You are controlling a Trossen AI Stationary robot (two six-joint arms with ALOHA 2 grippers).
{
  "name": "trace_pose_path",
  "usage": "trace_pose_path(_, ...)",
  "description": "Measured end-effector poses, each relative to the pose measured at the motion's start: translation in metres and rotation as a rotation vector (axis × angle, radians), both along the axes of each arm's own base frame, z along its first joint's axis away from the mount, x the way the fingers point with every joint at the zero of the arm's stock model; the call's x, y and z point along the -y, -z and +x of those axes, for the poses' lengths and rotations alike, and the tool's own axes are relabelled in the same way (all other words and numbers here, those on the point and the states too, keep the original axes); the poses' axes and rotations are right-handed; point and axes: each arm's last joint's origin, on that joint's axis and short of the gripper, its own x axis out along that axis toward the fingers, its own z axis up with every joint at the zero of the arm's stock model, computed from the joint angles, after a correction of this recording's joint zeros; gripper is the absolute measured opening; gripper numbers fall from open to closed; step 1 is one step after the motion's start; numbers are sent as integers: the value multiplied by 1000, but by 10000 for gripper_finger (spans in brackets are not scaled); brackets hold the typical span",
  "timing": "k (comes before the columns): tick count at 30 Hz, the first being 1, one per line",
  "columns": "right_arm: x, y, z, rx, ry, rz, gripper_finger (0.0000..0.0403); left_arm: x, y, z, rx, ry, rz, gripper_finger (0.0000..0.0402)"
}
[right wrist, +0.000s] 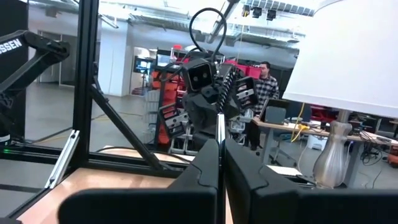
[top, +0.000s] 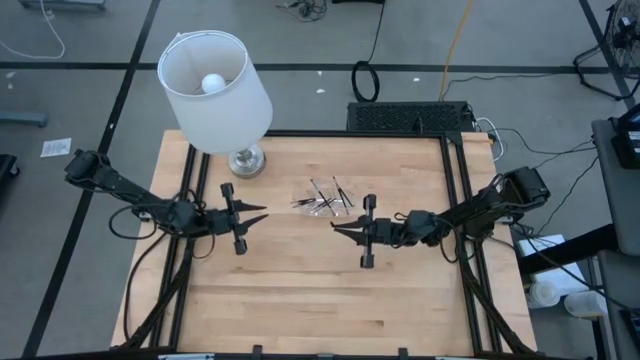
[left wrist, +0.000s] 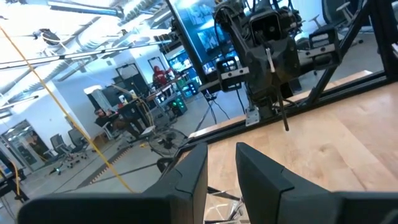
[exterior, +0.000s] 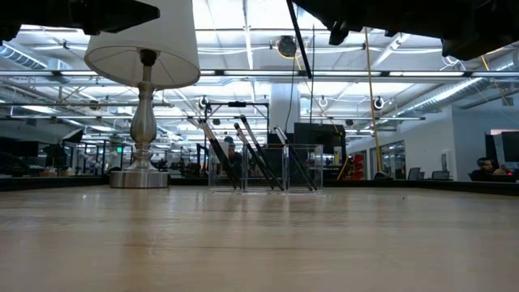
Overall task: Put items in baskets/containers
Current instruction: Put the brow brush into the transparent organizer
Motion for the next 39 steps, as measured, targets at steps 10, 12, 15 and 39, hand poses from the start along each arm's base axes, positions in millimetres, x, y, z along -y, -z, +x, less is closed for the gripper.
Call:
trace_pose_path(10, -1, 1, 0, -7, -23, -8, 0, 0, -1, 0, 21, 4, -41, 93)
trace_pose_path(12, -2, 1, 0, -2, -77, -23, 0, 0, -1, 0, 24, 6, -60, 93)
trace_pose_path(15, -3, 0, 0, 2, -119, -47, 0, 0, -1, 0, 25, 6, -63, 93)
trace_pose_path(39, 11, 3, 4, -30, -77, -10, 0, 0, 1, 0, 6, 8, -75, 93)
